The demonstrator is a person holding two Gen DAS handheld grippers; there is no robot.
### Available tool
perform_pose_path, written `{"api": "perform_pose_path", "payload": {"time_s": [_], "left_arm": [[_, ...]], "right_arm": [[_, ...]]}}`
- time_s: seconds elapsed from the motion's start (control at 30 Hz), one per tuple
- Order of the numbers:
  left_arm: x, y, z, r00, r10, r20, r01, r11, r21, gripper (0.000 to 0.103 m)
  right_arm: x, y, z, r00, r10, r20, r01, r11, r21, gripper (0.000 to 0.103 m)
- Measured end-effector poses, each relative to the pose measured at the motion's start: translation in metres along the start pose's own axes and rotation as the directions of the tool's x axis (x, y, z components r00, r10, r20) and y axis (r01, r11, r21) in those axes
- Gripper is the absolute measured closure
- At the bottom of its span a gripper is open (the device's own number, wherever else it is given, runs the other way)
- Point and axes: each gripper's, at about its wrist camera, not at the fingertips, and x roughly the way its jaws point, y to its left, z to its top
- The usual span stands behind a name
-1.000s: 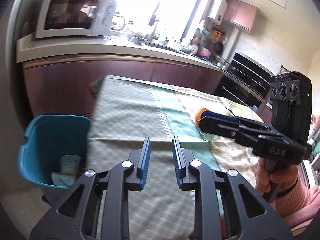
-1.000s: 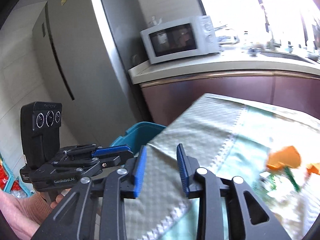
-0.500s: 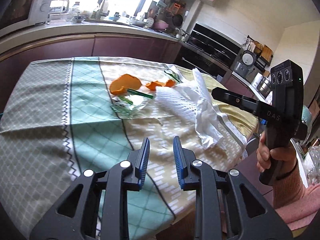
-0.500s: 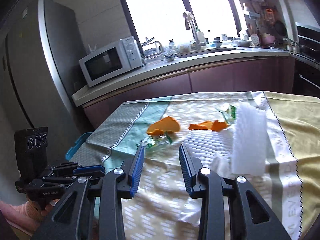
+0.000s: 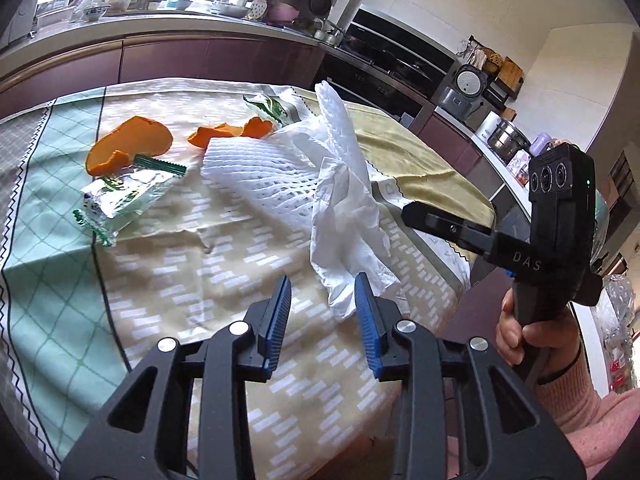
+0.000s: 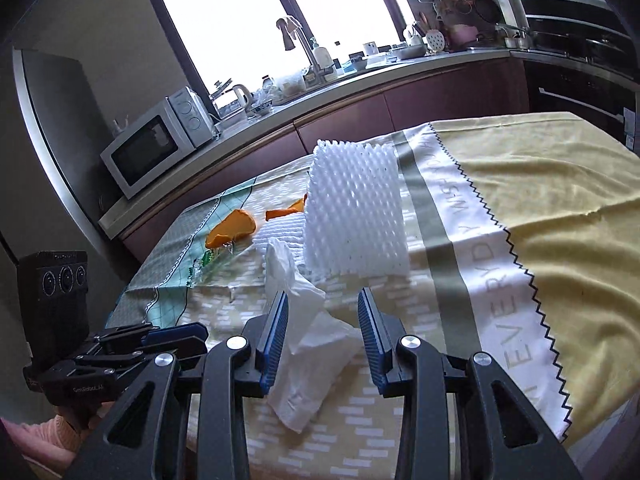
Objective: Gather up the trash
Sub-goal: 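Move both open tools back to the table and close the left tool on the white tissue, then lift the tissue with the left tool while the right tool grasps the white foam net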
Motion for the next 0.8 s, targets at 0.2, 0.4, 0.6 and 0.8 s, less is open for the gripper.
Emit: {"api": "perform_pose_path", "payload": {"time_s": [0.2, 0.4, 0.6, 0.8], "left_arm": [[0.026, -0.002, 0.011, 1.000, 0.001, -0.031, -0.002, 1.000, -0.016, 0.065], [0.045, -0.005, 0.015, 0.998, -0.006, -0.067, 0.006, 1.000, -0.007, 0.058], [0.053, -0.017, 0.010, 0.996, 0.009, -0.089, -0.007, 1.000, 0.028, 0.056], [0.057, -0.017, 0.006, 0.994, -0.005, -0.111, 0.009, 0.999, 0.035, 0.089]], "right_arm": [[0.010, -0.013, -0.008, 0.999, 0.037, -0.032, -0.035, 0.998, 0.059, 0.069], [0.028, -0.015, -0.018, 0.990, 0.118, -0.078, -0.109, 0.988, 0.110, 0.069], [0.037, -0.007, -0.021, 0.978, 0.188, -0.088, -0.176, 0.976, 0.131, 0.074], [0.039, 0.000, -0.014, 0.975, 0.204, -0.084, -0.194, 0.975, 0.108, 0.075]]}}
